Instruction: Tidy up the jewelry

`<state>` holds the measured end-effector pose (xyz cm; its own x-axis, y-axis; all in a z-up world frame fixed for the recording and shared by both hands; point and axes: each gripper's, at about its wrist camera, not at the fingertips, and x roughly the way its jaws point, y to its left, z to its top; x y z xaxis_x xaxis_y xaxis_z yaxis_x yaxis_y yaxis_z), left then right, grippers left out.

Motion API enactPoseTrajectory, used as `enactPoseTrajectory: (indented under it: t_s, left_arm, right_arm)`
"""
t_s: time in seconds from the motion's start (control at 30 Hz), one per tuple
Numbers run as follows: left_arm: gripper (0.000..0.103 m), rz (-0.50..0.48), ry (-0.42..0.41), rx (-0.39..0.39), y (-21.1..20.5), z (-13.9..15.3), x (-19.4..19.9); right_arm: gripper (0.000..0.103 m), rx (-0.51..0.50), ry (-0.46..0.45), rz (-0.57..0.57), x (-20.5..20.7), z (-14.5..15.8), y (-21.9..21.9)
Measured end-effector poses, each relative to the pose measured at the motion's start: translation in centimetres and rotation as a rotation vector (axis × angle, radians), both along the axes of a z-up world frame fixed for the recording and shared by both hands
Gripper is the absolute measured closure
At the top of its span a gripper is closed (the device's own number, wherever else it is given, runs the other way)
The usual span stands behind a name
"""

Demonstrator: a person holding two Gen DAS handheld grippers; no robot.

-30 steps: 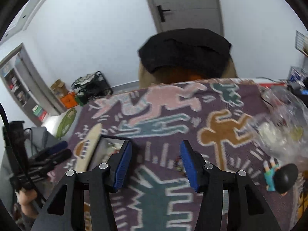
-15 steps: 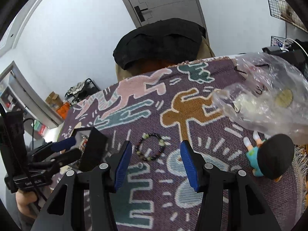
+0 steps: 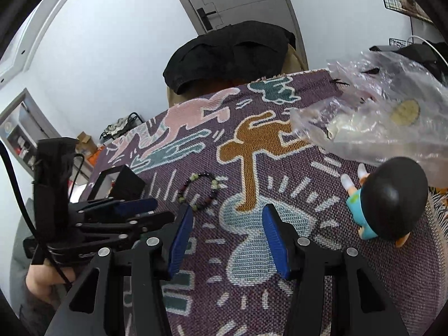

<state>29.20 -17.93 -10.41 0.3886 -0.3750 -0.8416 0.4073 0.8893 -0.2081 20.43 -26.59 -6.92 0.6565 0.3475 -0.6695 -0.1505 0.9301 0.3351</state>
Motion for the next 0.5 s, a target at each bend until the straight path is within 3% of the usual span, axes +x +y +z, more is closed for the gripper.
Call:
enactPoseTrajectory:
  t_s: [0.1,0.23,0.3,0.4,0.5]
  left_arm:
    - [0.053,0.026,0.037,0.007,0.0,-1.2,0.7]
    - [0.058,0.036,0.025,0.033,-0.3,-1.5,1.1]
    - [0.072,0.035,0.019,0.045,-0.6,-1.5,1.1]
    - [0.085,0.029,0.001,0.092,-1.2,-1.6,0.8]
    - [0.089,0.007,-0.003,0.115,-1.7,-1.6,0.5]
  right_arm:
    - [0.051,0.011,0.000,0.000,0.1,-0.5,-0.2]
    - [0.051,0.021,0.005,-0.002,0.4,-0.9,-0.1]
    - [0.051,0.020,0.008,-0.003,0.7,-1.1,0.0]
    - [0.051,0.019,0.014,-0.008,1.0,-1.2,0.0]
    - [0.051,0.018,0.020,-0.014,1.4,-1.4,0.1]
